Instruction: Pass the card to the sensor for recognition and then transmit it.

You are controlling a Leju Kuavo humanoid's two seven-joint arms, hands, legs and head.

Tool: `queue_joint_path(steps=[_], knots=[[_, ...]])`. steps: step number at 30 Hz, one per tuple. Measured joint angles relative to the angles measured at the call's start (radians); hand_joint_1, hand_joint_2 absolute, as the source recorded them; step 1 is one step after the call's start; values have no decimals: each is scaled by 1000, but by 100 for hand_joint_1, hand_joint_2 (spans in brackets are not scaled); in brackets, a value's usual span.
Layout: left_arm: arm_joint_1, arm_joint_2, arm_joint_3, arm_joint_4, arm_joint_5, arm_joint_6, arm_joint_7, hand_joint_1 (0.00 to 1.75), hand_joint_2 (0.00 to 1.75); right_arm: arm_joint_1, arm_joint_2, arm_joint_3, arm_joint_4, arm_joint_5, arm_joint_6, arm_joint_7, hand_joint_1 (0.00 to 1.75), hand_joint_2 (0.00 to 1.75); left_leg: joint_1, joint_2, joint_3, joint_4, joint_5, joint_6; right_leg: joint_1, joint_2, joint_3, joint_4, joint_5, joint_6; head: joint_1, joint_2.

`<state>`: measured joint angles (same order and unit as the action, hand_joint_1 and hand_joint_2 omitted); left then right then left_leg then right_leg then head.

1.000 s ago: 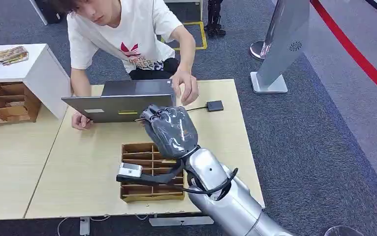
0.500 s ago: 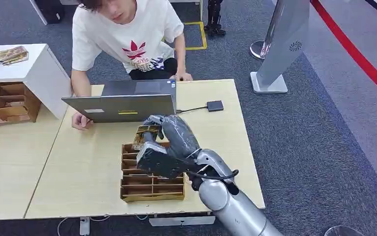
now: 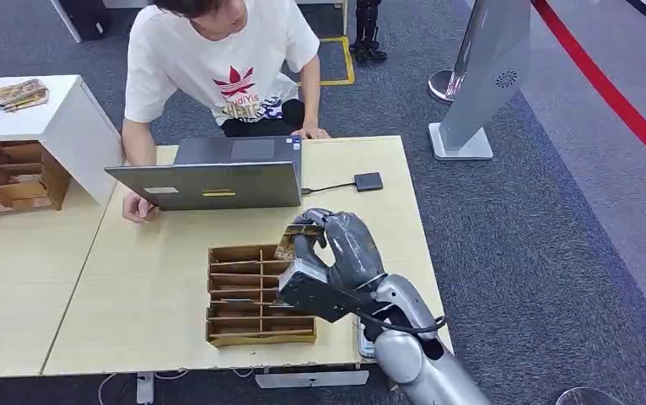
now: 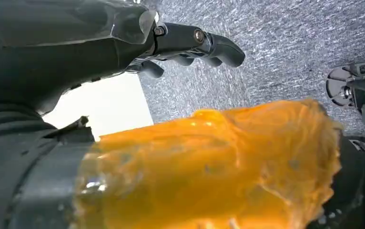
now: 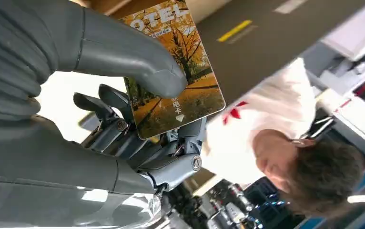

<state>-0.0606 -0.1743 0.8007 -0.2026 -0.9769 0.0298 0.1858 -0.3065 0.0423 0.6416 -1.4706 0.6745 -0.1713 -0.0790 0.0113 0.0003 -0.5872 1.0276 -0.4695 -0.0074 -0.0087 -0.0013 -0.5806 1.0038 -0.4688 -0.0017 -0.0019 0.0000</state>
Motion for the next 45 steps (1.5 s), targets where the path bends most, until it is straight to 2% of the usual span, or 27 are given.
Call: queue_joint_path(steps=[11,18,23,37,45], knots=[[7,0,38,0,32,9,-3,0,0,129,-154,-23,-71,106,6,44,175,175,0,0,0,0,0,0,0,0,0,0,0,0,0,0],[7,0,51,0,39,12,-3,0,0,168,-253,-32,-76,150,70,71,175,175,0,0,0,0,0,0,0,0,0,0,0,0,0,0],[7,0,51,0,39,12,-3,0,0,173,-297,-32,-66,153,97,74,175,175,0,0,0,0,0,0,0,0,0,0,0,0,0,0],[7,0,51,0,21,12,3,0,0,145,-316,-22,53,77,163,77,175,175,0,0,-1,0,0,0,0,0,0,0,0,0,0,0],[6,0,51,0,13,12,10,0,0,121,-282,-21,168,59,146,84,175,175,0,0,0,0,0,0,0,0,0,0,0,0,0,0]])
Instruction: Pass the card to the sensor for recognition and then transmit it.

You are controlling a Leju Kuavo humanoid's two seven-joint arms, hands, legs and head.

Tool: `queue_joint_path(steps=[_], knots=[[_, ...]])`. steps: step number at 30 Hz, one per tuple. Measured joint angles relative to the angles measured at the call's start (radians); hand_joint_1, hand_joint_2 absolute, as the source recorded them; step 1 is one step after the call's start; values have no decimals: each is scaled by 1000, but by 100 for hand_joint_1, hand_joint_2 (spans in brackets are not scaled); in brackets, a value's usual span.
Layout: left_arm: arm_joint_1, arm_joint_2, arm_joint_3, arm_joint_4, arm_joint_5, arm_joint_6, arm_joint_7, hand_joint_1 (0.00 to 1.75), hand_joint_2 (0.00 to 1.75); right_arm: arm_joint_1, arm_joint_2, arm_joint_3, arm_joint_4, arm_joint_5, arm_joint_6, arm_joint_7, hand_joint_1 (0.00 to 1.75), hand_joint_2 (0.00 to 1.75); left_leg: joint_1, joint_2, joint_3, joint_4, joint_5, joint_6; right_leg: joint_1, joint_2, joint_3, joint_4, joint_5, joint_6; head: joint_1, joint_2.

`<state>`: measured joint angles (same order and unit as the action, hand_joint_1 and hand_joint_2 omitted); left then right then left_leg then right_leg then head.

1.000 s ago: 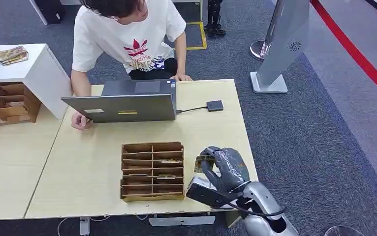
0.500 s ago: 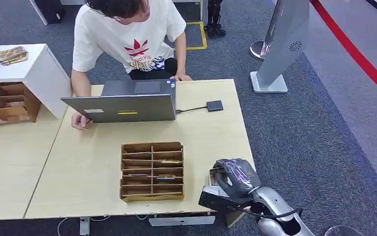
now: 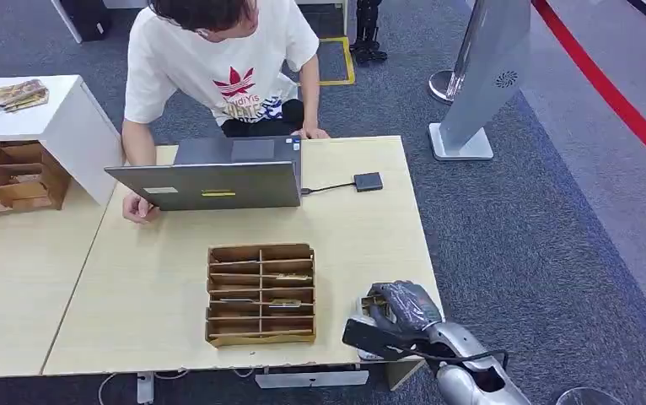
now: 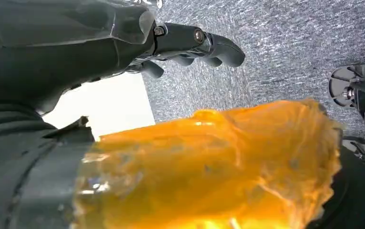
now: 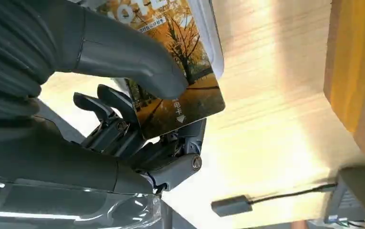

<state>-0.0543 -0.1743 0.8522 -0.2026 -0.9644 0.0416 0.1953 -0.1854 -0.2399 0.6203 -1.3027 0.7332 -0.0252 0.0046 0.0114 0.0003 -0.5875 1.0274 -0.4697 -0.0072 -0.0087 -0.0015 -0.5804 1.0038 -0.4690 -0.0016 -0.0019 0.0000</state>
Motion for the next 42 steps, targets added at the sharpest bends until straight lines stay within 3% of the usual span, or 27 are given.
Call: queue_joint_path(steps=[12,42], knots=[[0,0,0,0,-5,0,2,0,0,-11,32,0,89,-3,-15,2,175,175,0,0,0,0,0,0,0,0,0,0,0,0,0,0],[0,0,0,0,-5,0,3,0,0,-17,40,-3,117,-10,-15,-6,175,175,0,0,3,0,0,0,0,0,2,0,0,0,0,0]])
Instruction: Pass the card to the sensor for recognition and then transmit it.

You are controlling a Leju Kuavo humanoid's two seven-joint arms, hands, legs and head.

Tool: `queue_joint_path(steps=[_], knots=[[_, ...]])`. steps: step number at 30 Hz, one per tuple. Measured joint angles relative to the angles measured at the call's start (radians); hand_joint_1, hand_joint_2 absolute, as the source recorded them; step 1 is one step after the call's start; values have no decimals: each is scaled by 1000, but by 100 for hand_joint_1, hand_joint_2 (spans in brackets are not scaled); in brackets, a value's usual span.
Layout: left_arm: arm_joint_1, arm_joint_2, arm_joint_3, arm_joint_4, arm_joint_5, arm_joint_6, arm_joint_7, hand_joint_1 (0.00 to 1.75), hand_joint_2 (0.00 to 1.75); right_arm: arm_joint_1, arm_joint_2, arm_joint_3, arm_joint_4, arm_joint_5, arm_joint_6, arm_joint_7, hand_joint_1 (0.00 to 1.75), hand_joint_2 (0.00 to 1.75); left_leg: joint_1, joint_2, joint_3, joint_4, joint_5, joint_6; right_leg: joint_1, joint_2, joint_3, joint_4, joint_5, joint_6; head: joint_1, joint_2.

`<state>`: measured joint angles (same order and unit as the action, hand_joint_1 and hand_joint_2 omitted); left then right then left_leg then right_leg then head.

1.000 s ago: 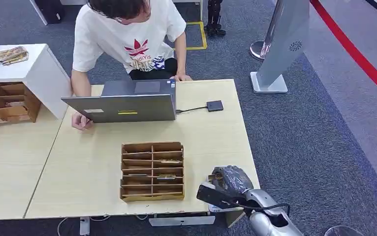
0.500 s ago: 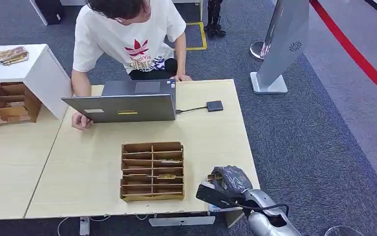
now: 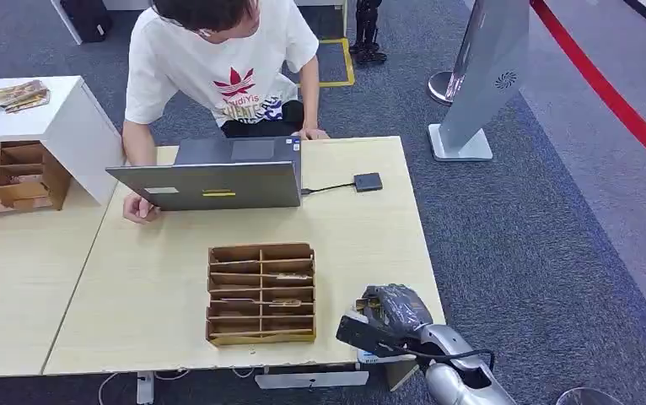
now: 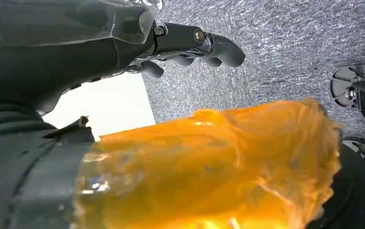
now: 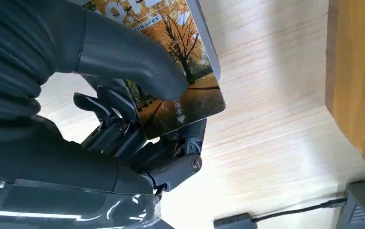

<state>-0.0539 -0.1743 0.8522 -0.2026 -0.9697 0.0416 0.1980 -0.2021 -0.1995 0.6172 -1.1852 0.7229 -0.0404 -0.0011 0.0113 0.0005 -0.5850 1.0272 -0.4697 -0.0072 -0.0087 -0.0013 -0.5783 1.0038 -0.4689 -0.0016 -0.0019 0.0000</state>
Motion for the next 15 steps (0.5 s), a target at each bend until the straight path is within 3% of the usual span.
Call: queue_joint_path(steps=[15], knots=[[0,0,0,0,-3,0,-3,0,0,0,1,-3,5,0,0,-1,175,175,0,0,1,0,0,0,0,0,1,0,0,0,0,0]])
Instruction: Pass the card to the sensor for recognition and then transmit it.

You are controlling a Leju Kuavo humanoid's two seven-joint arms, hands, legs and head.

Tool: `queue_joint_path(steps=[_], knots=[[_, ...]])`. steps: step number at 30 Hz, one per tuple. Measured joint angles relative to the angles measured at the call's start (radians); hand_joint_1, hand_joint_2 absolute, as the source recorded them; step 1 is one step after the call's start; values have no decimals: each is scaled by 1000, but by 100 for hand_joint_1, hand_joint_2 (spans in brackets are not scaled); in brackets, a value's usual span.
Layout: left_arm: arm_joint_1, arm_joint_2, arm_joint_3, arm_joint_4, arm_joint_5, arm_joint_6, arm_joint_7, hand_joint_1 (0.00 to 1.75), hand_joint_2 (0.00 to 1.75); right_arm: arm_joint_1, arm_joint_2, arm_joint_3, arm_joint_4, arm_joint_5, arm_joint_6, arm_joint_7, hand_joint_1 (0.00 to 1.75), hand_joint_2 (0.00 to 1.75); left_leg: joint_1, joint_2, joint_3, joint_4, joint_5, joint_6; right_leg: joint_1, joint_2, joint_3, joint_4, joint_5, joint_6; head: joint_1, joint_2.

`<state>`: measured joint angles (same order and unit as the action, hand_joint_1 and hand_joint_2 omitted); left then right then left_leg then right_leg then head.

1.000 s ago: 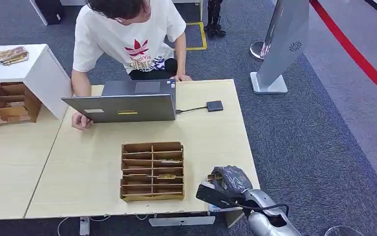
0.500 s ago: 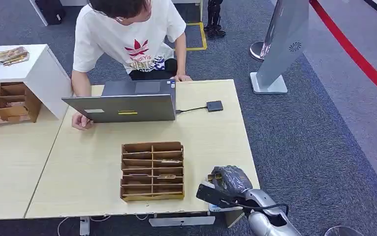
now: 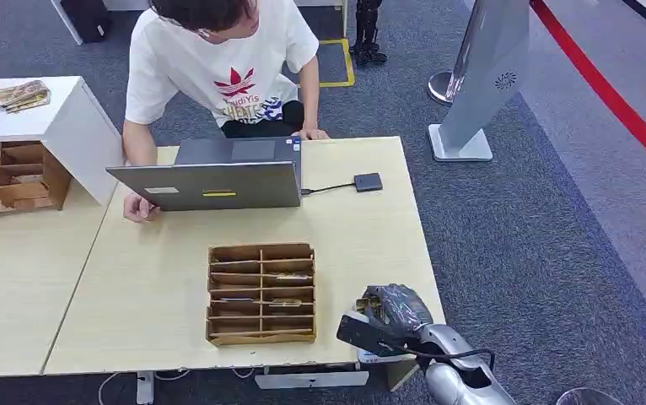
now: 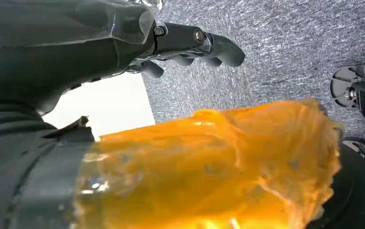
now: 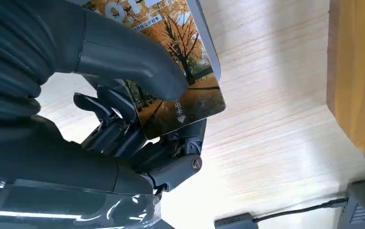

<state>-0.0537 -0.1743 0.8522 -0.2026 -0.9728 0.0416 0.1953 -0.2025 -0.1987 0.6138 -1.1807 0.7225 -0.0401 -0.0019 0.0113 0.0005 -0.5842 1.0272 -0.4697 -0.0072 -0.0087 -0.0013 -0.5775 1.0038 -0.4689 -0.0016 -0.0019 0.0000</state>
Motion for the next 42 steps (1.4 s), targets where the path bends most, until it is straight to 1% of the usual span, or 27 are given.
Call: queue_joint_path(steps=[42], knots=[[0,0,0,0,-3,0,-1,0,0,0,5,-7,8,0,0,-3,175,175,0,0,0,0,0,0,0,0,0,0,0,0,0,0]])
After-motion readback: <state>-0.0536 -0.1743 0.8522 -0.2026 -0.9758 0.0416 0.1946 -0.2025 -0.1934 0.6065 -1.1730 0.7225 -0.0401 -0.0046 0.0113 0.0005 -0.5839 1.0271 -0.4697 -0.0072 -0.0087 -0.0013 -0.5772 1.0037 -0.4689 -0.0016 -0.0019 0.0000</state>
